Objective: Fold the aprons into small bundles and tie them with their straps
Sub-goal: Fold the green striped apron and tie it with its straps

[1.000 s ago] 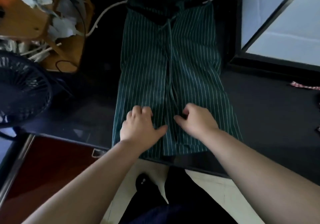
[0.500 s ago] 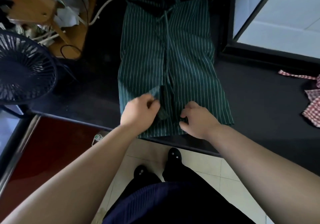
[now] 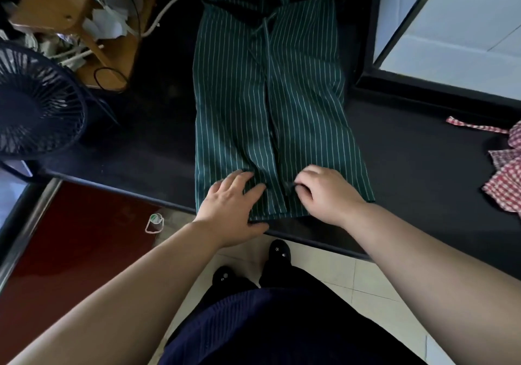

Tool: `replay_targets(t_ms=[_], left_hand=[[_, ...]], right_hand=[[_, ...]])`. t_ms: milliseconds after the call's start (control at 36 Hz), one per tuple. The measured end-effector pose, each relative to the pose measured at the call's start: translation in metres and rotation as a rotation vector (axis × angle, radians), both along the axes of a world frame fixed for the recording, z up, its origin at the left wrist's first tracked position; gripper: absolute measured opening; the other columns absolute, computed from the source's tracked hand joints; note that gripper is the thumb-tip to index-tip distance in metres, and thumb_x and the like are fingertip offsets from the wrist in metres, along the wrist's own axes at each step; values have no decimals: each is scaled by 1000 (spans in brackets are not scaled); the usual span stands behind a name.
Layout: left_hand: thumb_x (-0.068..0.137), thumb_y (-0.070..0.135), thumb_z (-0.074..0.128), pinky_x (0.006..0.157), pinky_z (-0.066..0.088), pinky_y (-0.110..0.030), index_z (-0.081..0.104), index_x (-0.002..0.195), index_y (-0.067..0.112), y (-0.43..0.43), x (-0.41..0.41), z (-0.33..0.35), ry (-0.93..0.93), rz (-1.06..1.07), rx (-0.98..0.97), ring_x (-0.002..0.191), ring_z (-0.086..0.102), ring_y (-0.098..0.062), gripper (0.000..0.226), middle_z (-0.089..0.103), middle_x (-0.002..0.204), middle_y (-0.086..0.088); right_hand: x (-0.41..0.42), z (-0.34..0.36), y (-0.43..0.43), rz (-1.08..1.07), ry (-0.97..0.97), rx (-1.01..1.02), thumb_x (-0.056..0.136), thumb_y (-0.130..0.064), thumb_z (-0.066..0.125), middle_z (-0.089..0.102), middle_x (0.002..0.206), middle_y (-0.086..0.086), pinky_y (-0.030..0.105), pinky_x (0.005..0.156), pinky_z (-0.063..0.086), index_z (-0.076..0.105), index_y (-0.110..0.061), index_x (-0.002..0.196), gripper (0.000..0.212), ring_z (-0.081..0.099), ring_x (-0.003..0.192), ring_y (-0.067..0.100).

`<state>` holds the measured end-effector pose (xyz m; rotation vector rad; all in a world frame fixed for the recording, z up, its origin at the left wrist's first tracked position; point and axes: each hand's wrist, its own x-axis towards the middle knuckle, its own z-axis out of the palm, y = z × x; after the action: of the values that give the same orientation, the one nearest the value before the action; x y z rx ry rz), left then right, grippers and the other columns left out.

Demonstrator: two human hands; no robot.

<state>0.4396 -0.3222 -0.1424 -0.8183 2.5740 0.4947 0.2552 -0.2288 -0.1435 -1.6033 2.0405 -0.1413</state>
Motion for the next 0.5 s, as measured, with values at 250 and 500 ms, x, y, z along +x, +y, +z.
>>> replay_targets(t_ms=[250, 500], left_hand=[[92, 60, 44, 114, 18, -41, 30, 146, 32, 10, -10, -4, 35, -95, -151, 140, 21, -24, 63, 21, 153, -2], [55, 17, 88, 70, 59, -41, 72, 83, 7, 19, -17, -17, 231, -330, -251, 89, 69, -33, 34, 69, 88, -11]], right_hand=[[0, 10, 14, 191, 143, -22, 87, -34, 41, 60, 103, 0, 41, 94, 38, 67, -17, 89, 31, 53, 103, 26], [3, 11, 15, 221, 117, 284, 88, -49, 59, 27, 145, 3, 36, 109, 21, 48, -25, 132, 52, 36, 129, 25]])
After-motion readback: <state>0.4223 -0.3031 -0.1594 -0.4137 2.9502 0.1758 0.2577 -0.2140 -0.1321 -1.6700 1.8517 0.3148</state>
